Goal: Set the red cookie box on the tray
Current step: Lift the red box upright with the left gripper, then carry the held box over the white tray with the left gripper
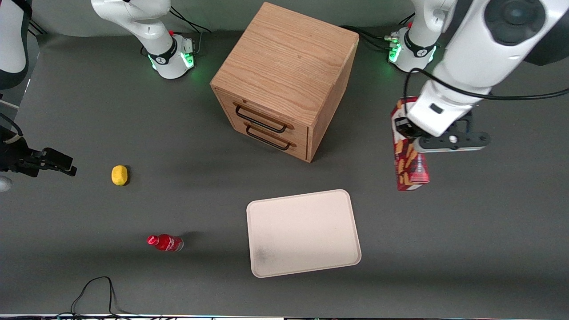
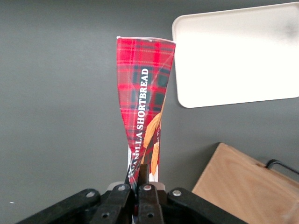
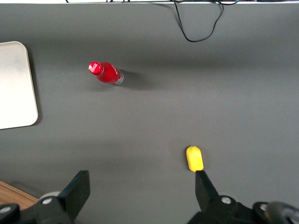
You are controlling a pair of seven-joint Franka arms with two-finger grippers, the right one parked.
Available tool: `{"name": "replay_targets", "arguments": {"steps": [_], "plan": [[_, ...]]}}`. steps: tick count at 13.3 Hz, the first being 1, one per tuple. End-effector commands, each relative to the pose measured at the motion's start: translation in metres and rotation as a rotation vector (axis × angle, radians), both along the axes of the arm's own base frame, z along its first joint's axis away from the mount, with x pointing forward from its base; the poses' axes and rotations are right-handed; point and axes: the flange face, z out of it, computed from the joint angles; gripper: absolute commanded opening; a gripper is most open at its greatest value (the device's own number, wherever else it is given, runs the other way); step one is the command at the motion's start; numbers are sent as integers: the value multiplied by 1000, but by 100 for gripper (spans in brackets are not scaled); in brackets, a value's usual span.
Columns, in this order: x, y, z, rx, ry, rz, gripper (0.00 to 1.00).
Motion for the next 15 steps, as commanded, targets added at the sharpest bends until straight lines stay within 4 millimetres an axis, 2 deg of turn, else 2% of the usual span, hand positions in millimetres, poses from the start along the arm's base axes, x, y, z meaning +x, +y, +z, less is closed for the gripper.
{"name": "replay_targets", "arguments": {"steps": [1,3,6,12,15], "plan": [[7,-44,15,-24,-31,71,0],[19,-70,12,-32,-39,115,0],[39,-94,-8,-22,-35,138,0],[73,-112,-52,-19,-25,176,0],[85,-119,-66,-33,-38,195,0]]}}
